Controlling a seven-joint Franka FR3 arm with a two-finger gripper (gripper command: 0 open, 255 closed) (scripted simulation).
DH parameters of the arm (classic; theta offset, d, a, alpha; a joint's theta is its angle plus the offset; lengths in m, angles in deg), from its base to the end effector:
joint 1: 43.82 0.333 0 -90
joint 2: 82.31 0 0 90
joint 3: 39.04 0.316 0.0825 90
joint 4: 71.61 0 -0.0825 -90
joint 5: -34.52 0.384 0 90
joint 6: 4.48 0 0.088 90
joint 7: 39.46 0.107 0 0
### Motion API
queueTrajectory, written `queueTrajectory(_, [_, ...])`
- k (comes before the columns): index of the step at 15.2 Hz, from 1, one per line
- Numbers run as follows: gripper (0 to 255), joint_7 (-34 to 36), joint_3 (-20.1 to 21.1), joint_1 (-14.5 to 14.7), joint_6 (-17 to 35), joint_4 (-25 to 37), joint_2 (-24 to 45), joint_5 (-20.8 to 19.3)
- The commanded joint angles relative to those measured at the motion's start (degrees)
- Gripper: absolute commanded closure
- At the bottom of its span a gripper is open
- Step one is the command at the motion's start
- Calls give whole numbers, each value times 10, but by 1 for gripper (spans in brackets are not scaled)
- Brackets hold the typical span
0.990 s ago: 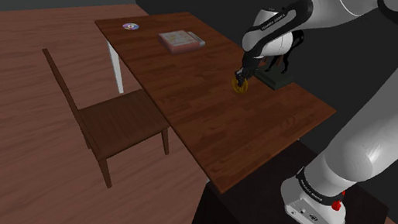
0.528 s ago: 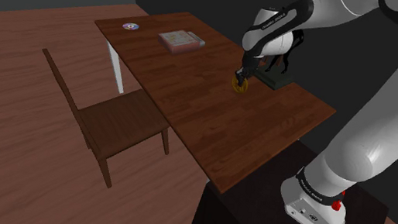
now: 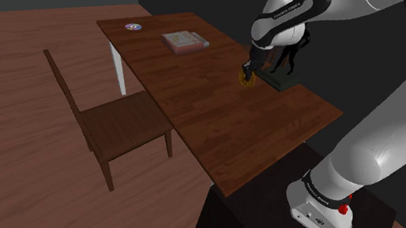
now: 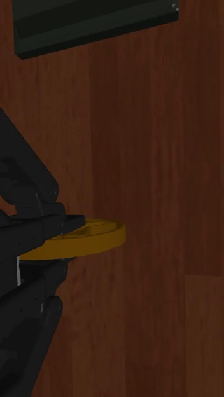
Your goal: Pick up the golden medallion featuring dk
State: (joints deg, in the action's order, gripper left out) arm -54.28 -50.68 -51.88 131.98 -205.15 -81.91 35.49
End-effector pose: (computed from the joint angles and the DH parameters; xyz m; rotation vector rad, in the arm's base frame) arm 0.4812 -0.1721 0.3384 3.1340 -0.1524 0.0710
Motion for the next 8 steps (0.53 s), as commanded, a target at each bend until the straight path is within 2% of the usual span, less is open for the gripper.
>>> queueTrajectory(1, [255,4,1,1,-15,3,-12,-4])
queueTrajectory(8, [255,9,1,1,-56,20,-36,-11])
